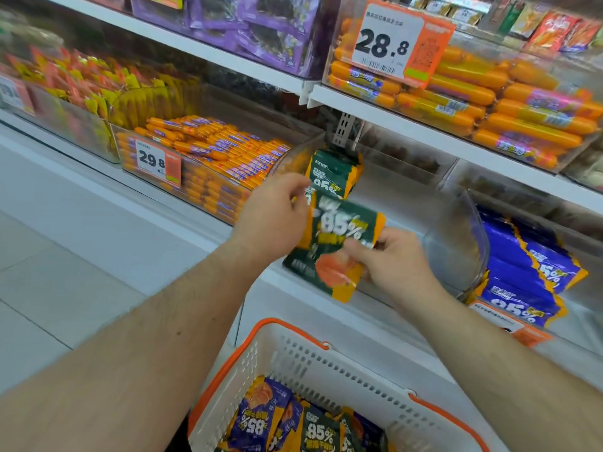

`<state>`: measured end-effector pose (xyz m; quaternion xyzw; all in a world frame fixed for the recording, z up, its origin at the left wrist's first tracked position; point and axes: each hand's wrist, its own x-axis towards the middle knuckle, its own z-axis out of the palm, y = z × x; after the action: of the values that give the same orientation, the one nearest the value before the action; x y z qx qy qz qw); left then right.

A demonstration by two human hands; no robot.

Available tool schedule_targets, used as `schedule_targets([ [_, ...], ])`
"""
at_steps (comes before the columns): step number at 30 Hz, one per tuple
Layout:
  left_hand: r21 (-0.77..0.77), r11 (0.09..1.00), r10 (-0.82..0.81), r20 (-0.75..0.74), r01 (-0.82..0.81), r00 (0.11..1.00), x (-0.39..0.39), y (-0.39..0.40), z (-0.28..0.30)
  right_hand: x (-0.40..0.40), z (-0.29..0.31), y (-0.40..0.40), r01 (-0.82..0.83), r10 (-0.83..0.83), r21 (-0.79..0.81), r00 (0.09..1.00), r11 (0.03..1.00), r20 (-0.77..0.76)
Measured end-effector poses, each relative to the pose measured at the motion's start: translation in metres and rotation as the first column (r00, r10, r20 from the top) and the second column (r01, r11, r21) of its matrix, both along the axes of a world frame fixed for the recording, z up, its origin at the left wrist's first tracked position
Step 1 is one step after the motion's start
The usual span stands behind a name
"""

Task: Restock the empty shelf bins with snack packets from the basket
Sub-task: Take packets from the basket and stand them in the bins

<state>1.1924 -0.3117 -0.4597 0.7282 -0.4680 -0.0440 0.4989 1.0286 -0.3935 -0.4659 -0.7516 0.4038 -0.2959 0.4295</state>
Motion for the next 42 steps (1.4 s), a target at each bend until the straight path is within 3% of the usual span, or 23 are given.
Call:
schedule_targets([
  [3,0.077,0.987,0.143,-0.026,-0.140,0.989,0.009,-0.006,-0.007,0.004,0.021,-0.017,0.130,-0.108,-0.189,0.987,0.973,0.123],
  [6,0.205,0.953,0.216,0.052,-0.222,0.975,0.006,-0.011,-0.017,0.013,0.035,-0.038,0.179,-0.146,-0.225,0.977,0.958,0.157],
  [11,0.358,0.901,0.236,0.071,-0.246,0.969,0.000,-0.021,-0.031,0.050,0.031,-0.078,0.193,-0.193,-0.012,0.981,0.981,0.016],
  [16,0.346,0.907,0.240,0.044,-0.240,0.970,-0.003,-0.027,-0.034,0.086,0.014,-0.102,0.119,-0.063,0.248,0.972,0.961,-0.225],
  [22,0.344,0.903,0.249,0.071,-0.258,0.966,-0.005,-0.029,-0.038,0.112,-0.012,-0.111,0.117,-0.025,0.269,0.946,0.956,-0.323],
  [26,0.368,0.894,0.245,0.073,-0.254,0.967,-0.006,-0.029,-0.036,0.110,-0.016,-0.115,0.158,-0.077,0.132,0.877,0.979,-0.473],
  [32,0.393,0.882,0.226,0.127,-0.258,0.966,-0.009,-0.026,-0.030,0.098,-0.001,-0.116,0.153,-0.090,0.063,0.817,0.986,-0.569],
  [34,0.332,0.894,0.234,0.229,-0.302,0.945,-0.013,-0.025,-0.032,0.087,0.010,-0.113,0.145,-0.157,-0.068,0.788,0.987,-0.595],
  [36,0.245,0.928,0.204,0.296,-0.281,0.933,-0.019,-0.025,-0.034,0.074,0.023,-0.102,0.103,-0.281,-0.313,0.747,0.944,-0.602],
  [39,0.334,0.943,-0.056,0.154,0.002,0.986,-0.029,-0.023,-0.034,0.050,0.027,-0.077,0.048,-0.328,-0.595,0.868,0.802,-0.373],
  [42,0.568,0.779,-0.354,0.047,0.266,0.934,-0.037,-0.020,-0.038,0.024,0.013,-0.044,0.026,-0.109,-0.774,0.992,0.632,-0.056],
])
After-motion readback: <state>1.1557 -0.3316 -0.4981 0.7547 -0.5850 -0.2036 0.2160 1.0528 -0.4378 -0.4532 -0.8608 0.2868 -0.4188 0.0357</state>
